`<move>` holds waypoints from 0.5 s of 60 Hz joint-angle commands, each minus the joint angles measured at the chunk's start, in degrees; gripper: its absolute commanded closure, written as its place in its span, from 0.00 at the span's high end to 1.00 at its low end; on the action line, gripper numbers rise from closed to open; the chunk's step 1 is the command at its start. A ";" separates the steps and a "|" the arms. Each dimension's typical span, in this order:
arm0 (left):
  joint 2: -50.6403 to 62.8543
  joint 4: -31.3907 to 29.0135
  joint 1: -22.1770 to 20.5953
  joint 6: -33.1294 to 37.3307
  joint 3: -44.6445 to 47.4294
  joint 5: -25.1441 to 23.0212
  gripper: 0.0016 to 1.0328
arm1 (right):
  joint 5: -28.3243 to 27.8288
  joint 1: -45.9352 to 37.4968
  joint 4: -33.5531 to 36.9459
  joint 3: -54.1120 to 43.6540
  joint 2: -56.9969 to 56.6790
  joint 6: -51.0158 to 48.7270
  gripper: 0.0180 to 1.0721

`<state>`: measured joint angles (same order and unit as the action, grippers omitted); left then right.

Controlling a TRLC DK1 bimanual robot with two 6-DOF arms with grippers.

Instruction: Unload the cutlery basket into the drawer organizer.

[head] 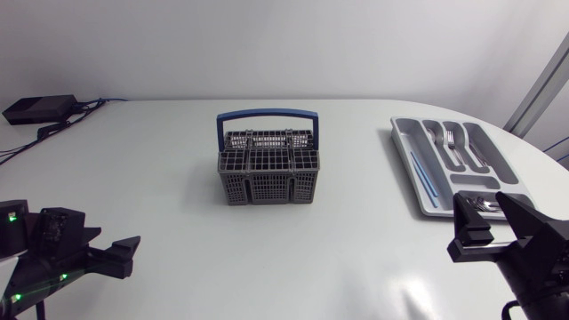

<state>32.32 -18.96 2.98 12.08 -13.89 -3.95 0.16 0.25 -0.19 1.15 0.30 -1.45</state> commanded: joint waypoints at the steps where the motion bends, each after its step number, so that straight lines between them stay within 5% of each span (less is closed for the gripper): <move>1: -0.76 0.68 0.62 1.20 1.41 0.43 0.95 | -0.16 -0.25 0.19 -1.15 -0.30 1.45 0.84; 30: -4.01 7.62 0.88 2.25 6.16 1.40 0.95 | -0.16 -0.25 0.19 -1.15 -0.30 1.45 0.90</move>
<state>30.20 -12.64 3.33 12.75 -10.00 -3.31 0.16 0.25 -0.19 1.15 0.30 -1.45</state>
